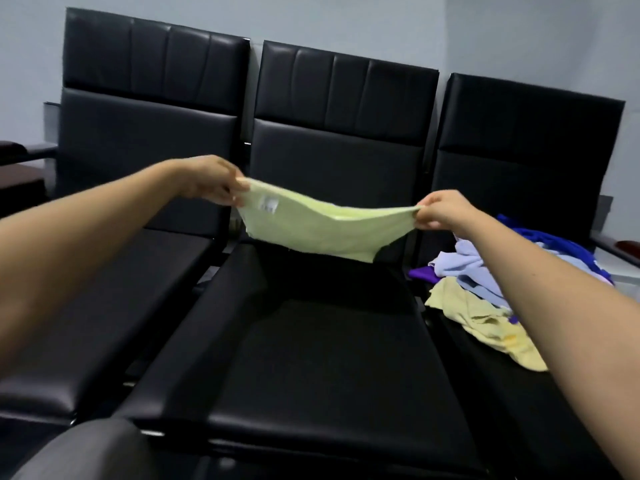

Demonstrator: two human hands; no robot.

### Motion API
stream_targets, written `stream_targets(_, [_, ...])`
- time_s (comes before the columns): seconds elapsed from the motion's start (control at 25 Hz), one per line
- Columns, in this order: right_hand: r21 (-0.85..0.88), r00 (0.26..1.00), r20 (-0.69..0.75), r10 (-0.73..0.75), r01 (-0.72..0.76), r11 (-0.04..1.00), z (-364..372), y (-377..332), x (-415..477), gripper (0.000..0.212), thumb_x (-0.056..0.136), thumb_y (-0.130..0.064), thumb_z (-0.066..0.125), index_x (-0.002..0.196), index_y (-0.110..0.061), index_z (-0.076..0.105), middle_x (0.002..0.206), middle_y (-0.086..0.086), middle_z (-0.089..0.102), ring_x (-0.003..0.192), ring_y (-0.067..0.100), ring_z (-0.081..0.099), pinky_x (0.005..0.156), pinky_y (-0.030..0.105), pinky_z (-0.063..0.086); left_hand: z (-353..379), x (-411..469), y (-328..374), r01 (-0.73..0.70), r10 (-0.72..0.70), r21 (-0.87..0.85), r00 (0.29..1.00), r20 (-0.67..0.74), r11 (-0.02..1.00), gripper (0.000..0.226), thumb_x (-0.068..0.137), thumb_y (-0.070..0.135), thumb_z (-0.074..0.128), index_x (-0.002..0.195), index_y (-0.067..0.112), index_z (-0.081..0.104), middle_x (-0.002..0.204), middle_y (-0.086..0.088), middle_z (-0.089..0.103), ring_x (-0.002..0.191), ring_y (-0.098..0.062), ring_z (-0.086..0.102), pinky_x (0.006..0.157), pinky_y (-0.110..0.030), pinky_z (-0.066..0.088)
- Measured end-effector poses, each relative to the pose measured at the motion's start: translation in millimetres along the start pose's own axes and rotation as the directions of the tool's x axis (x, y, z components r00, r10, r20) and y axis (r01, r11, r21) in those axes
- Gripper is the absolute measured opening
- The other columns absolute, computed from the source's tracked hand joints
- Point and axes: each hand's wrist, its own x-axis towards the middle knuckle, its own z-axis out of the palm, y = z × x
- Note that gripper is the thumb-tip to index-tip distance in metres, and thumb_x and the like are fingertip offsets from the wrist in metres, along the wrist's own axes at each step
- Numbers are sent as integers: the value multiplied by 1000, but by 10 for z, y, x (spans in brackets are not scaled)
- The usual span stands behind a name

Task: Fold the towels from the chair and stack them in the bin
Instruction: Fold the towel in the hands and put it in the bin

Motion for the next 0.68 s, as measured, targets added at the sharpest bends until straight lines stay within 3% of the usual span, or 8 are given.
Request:
stream_targets(0.08, [-148, 934, 316, 166, -124, 981, -52, 104, -192, 21, 83, 15, 55, 70, -1, 56, 67, 12, 52, 42, 7, 60, 44, 15, 50, -55, -149, -115, 155, -232, 309, 945, 231, 938, 8, 91, 6, 57, 86, 10, 61, 71, -5, 68, 57, -5, 66, 49, -14, 50])
stream_targets(0.16, [-314, 757, 543, 364, -219, 924, -23, 228, -329, 19, 88, 12, 51, 74, 1, 56, 70, 14, 55, 52, 11, 65, 52, 17, 54, 13, -255, -245, 195, -405, 515, 851, 334, 835, 8, 90, 6, 58, 91, 12, 64, 73, 1, 70, 63, -4, 66, 54, -14, 49])
stream_targets(0.24, [-443, 595, 628, 501, -256, 859, 94, 354, -434, 19, 91, 10, 48, 77, 1, 57, 67, 12, 61, 60, 12, 68, 59, 17, 56, 155, -336, -384, 184, -522, 644, 762, 384, 743, 12, 89, 7, 60, 98, 13, 66, 81, 2, 71, 71, -5, 67, 60, -16, 50])
stream_targets(0.32, [-464, 543, 633, 552, -305, 832, 240, 473, -480, 21, 92, 9, 47, 76, 1, 56, 68, 10, 63, 60, 14, 68, 57, 18, 56, 283, -330, -519, 225, -560, 645, 738, 377, 730, 13, 88, 5, 62, 101, 9, 65, 84, -1, 71, 73, -8, 68, 62, -17, 53])
stream_targets(0.44, [-317, 716, 495, 491, -378, 870, 451, 642, -391, 22, 90, 12, 48, 74, 0, 55, 76, 11, 51, 57, 15, 62, 53, 21, 56, 432, -171, -651, 366, -505, 437, 823, 260, 822, 17, 89, -3, 58, 105, -3, 63, 84, -11, 68, 63, -11, 68, 57, -18, 56])
stream_targets(0.52, [-210, 855, 304, 420, -370, 905, 569, 735, -266, 12, 90, 10, 48, 91, 3, 58, 79, 12, 48, 57, 13, 56, 50, 17, 53, 524, -31, -703, 358, -408, 322, 907, 100, 876, 16, 91, -3, 55, 106, -4, 61, 95, -12, 63, 67, -13, 64, 61, -19, 55])
stream_targets(0.6, [-127, 904, 193, 380, -361, 924, 707, 851, -164, 48, 92, 1, 50, 138, -4, 37, 82, 9, 48, 59, 14, 49, 46, 19, 47, 634, 139, -789, 264, -268, 365, 963, -40, 893, 32, 91, 3, 57, 122, 5, 54, 113, -11, 58, 86, -19, 59, 75, -28, 52])
stream_targets(0.68, [-134, 919, 143, 368, -351, 927, 838, 971, -162, 70, 92, -9, 52, 149, -15, 12, 92, 7, 50, 69, 17, 51, 53, 25, 48, 810, 248, -888, 104, -91, 557, 995, -52, 824, 47, 89, 11, 59, 134, 11, 47, 128, -11, 54, 104, -25, 56, 86, -32, 47])
